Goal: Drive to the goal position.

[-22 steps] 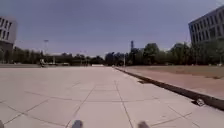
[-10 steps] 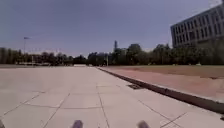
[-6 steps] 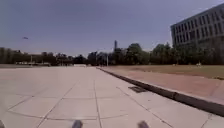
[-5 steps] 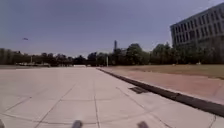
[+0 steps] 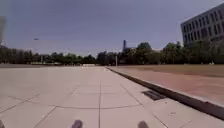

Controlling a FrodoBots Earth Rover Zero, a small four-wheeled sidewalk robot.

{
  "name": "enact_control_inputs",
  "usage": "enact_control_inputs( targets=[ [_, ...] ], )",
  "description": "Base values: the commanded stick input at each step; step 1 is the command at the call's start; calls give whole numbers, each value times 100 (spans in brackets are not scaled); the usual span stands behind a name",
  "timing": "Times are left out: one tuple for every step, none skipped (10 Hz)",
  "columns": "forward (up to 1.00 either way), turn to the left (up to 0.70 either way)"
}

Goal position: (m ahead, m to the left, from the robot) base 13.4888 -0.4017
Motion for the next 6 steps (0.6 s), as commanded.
enact_control_inputs(
  targets=[
    [85,34],
    [85,34],
    [85,29],
    [85,12],
    [85,0],
    [85,0]
  ],
)
